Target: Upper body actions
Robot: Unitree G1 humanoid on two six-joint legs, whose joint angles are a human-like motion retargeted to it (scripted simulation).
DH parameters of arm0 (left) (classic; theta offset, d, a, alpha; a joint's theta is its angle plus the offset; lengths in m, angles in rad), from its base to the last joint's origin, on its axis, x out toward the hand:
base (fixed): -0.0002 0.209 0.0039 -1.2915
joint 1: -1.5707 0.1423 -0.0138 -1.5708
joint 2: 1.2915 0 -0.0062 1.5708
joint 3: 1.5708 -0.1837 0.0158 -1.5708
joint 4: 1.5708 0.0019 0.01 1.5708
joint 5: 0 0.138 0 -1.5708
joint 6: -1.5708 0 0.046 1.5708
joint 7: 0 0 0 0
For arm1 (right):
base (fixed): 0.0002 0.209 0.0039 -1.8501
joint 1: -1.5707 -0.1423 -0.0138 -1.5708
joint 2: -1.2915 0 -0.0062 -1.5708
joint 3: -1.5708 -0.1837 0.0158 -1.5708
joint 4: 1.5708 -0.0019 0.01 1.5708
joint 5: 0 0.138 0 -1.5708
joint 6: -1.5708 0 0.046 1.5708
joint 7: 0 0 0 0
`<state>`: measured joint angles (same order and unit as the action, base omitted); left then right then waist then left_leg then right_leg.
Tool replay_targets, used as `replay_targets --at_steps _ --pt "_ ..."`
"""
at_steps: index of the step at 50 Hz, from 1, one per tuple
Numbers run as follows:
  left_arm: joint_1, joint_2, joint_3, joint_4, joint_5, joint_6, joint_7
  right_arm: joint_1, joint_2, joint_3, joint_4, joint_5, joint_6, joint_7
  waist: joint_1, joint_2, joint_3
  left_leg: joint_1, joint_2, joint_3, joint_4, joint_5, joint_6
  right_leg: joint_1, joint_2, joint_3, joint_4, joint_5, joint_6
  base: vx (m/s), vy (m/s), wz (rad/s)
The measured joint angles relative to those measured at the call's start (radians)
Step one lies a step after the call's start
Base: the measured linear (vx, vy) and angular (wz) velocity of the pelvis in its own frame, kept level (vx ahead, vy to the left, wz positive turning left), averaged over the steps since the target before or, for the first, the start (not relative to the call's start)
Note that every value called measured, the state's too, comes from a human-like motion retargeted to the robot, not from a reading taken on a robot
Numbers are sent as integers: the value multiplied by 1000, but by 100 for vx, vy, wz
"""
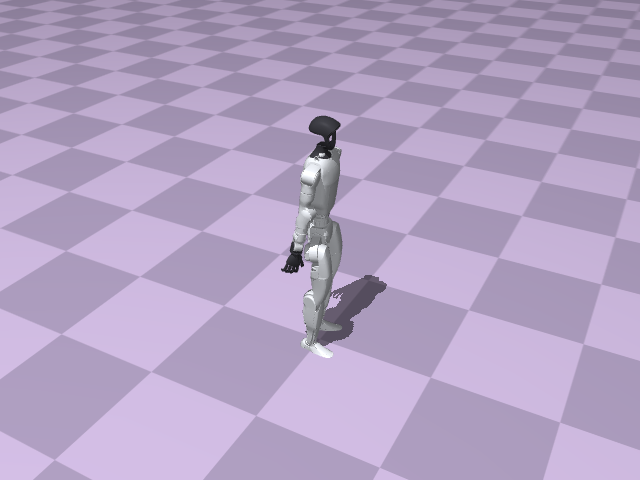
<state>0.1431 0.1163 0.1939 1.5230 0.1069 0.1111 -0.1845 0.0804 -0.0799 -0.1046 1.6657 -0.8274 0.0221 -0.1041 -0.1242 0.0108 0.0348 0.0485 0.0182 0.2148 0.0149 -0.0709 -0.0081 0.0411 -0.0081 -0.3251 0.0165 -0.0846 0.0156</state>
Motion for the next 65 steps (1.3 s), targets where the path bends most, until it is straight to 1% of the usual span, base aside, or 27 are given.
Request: replay_targets --at_steps 2,5,7,8,10,12,15,18,21,25,27,30,34,38,40,45,49,54,57,59,62,65 --pt "2 1 -5 7 5 -1 -4 2 2 -35 -22 44 -22 17 -1 1 3 0 0 3 0 0 0 3 2 3 -2 -1 0 0 0 0" --pt "1 3 -3 15 18 -4 4 -9 -6 -71 -63 65 -31 11 -4 6 5 0 2 9 0 -1 0 2 2 8 -2 -1 1 0 0 0" --pt "-6 7 17 18 15 -18 51 -26 -14 -91 -92 68 -35 -12 -8 8 7 0 2 11 -1 -2 0 0 2 11 -2 0 1 -6 2 -10" --pt "-11 11 36 14 4 -34 92 -37 -18 -104 -109 64 -41 -22 -11 8 9 0 1 12 -1 -2 0 -1 2 12 -2 1 1 -7 2 -7" --pt "-30 19 97 -1 -34 -92 213 -67 -29 -129 -146 55 -47 -44 -16 8 16 1 1 15 -1 -2 -1 -1 1 13 -3 2 1 -7 3 -3" --pt "-44 36 173 -44 -82 -141 325 -83 -50 -142 -201 48 -61 -80 -17 8 9 -2 0 15 -2 -2 -1 -4 -1 13 -4 2 0 0 0 0" --pt "-83 82 294 -123 -153 -182 429 -104 -94 -164 -314 43 -85 -150 -17 7 -7 -5 -4 12 -4 -1 -2 -5 -5 9 -6 0 1 0 0 0" --pt "-127 177 378 -218 -194 -188 449 -132 -139 -216 -457 66 -101 -210 -17 6 -30 -10 -9 3 -3 -1 -3 -3 -9 1 -7 -4 2 3 2 13" --pt "-174 302 437 -311 -177 -166 446 -180 -184 -284 -619 128 -128 -228 -19 7 -51 -13 -12 -5 -2 -1 -3 0 -11 -7 -7 -8 4 3 4 18" --pt "-248 469 497 -430 -131 -136 420 -276 -267 -359 -835 221 -212 -257 -24 13 -72 -14 -15 -12 0 -2 -2 5 -12 -12 -7 -13 5 1 4 8" --pt "-297 542 519 -488 -116 -137 437 -331 -312 -379 -938 262 -258 -291 -27 15 -82 -13 -16 -14 0 -4 -2 7 -11 -14 -8 -15 5 0 0 0" --pt "-377 640 531 -579 -99 -145 478 -419 -376 -391 -1087 328 -284 -340 -27 18 -96 -14 -16 -14 1 -6 -2 8 -12 -14 -7 -17 6 0 0 0" --pt "-473 738 497 -719 -87 -156 543 -557 -439 -365 -1250 404 -248 -373 -25 25 -118 -15 -18 -12 1 -8 -2 4 -12 -11 -6 -18 6 3 1 -4" --pt "-567 782 450 -886 -45 -186 605 -680 -479 -309 -1397 439 -214 -407 -27 31 -136 -16 -18 -8 1 -10 -2 0 -13 -7 -6 -19 7 0 0 0" --pt "-620 795 419 -976 -15 -219 646 -729 -501 -274 -1477 436 -207 -452 -29 31 -138 -16 -19 -8 1 -11 -2 1 -13 -7 -6 -19 7 0 0 0" --pt "-746 827 297 -1150 87 -343 779 -802 -569 -190 -1672 346 -213 -560 -25 33 -149 -18 -19 -9 1 -12 -2 -1 -14 -8 -5 -20 7 0 0 0" --pt "-801 896 207 -1270 287 -380 795 -835 -626 -126 -1824 243 -240 -600 -22 41 -161 -24 -17 -5 1 -14 -2 -9 -11 -3 -5 -20 7 0 0 0" --pt "-851 958 112 -1413 628 -397 822 -849 -694 -71 -1993 79 -304 -679 -20 47 -166 -25 -15 -4 3 -17 -2 -11 -9 0 -4 -21 8 0 0 0" --pt "-881 956 81 -1455 781 -383 862 -847 -719 -56 -2053 -5 -304 -715 -19 49 -165 -24 -14 -4 3 -17 -1 -9 -8 1 -4 -21 8 0 0 0" --pt "-892 933 72 -1452 795 -361 878 -847 -717 -50 -2061 -23 -297 -717 -19 51 -166 -24 -14 -3 3 -17 -1 -10 -8 1 -3 -21 8 0 0 0" --pt "-897 883 78 -1421 701 -312 880 -839 -691 -61 -2044 -2 -280 -718 -18 51 -166 -24 -14 -2 2 -17 -1 -11 -8 2 -4 -20 8 0 0 0" --pt "-885 832 110 -1385 530 -235 870 -827 -643 -96 -1996 61 -246 -707 -17 51 -166 -24 -14 0 2 -17 -1 -12 -9 4 -4 -19 7 0 0 0"
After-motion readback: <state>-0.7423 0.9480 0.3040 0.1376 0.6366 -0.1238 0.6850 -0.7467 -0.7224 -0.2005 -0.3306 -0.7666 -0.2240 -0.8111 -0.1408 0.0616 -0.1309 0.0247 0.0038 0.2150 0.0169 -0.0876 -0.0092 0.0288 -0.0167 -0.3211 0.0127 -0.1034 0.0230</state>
